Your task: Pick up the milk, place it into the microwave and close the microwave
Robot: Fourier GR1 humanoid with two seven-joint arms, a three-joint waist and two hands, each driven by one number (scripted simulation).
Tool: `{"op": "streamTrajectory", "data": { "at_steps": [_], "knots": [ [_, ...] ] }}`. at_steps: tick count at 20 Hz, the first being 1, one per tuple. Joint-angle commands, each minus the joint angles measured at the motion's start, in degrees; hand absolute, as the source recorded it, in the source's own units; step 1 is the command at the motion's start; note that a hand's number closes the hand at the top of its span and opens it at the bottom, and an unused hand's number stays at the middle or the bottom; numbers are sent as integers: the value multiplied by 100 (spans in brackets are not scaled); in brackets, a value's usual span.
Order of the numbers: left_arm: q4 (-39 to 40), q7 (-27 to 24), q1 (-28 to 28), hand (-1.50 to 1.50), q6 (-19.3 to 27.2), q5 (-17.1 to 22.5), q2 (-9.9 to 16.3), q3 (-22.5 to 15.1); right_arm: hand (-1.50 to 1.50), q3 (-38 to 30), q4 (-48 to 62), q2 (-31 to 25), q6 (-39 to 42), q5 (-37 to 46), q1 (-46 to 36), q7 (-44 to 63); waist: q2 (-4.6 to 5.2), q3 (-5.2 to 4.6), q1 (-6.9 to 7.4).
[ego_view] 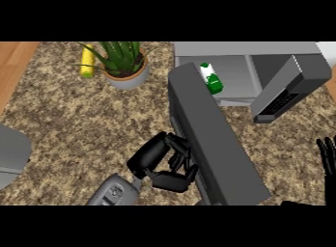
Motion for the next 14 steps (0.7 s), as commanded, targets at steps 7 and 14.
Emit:
{"op": "streamTrajectory", "data": {
  "at_steps": [7, 14],
  "knots": [
    [2083, 152, -1467, 150, 1427, 1524, -31, -1874, -150, 94, -804, -178, 324, -335, -199, 612, 70, -7, -220],
    [2010, 340, -2114, -150, 1951, 2639, -30, -2348, -150, 253, -1259, -439, 774, -562, -431, 821, 171, -19, -691]
  ]
}}
